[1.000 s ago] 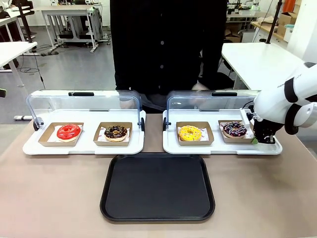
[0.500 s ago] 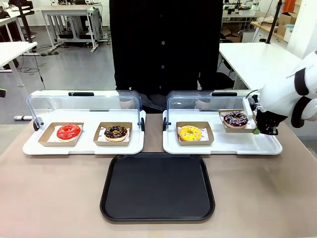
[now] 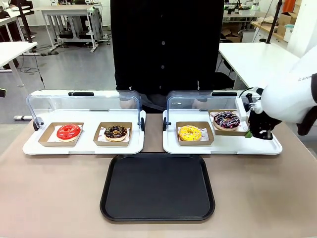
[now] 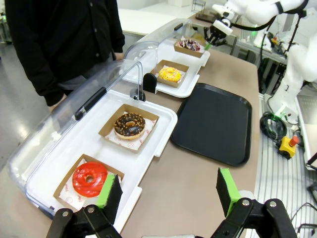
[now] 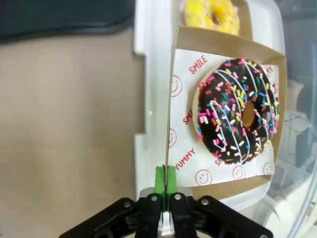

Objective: Move the fourth donut from the left to the tray.
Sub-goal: Pick up the Paper togo box containing the Donut indicated by the person and place it on the Handle tray.

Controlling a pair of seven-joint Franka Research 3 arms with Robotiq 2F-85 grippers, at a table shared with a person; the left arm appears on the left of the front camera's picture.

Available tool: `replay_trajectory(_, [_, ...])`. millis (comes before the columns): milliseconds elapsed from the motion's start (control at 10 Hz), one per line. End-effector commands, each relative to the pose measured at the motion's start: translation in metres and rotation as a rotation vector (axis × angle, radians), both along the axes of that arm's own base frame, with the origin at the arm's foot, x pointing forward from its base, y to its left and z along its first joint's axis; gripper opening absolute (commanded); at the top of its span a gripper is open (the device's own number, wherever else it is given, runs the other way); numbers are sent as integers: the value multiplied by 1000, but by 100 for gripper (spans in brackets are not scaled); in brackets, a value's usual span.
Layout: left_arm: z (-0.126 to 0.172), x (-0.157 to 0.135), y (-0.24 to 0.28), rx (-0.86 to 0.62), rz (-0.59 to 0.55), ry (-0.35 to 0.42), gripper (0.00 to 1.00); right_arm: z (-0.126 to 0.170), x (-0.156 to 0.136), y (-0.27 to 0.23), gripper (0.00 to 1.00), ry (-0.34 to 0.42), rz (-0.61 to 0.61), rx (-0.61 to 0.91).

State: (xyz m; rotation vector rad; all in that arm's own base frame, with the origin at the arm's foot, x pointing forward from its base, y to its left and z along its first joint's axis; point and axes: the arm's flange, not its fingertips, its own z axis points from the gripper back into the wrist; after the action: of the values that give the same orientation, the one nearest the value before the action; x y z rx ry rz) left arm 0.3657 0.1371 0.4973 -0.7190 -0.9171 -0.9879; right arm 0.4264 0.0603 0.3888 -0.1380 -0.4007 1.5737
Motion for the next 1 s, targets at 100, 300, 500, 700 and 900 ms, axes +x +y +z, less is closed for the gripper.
replay_trajectory(100, [2, 1, 0, -19, -8, -26, 100, 12, -45, 39, 2, 10, -42, 33])
replay_trajectory(300, [2, 1, 0, -19, -8, -26, 100, 10, -74, 59, 2, 15, -18, 54])
replay_trajectory(500, [2, 1, 0, -19, -8, -26, 100, 15, -73, 54, 2, -5, 46, 80])
replay_trajectory(700, [2, 1, 0, -19, -8, -26, 100, 27, -31, 70, 2, 25, 9, 58])
replay_trajectory(900, [2, 1, 0, -19, -8, -26, 100, 29, -33, 74, 2, 25, 21, 67])
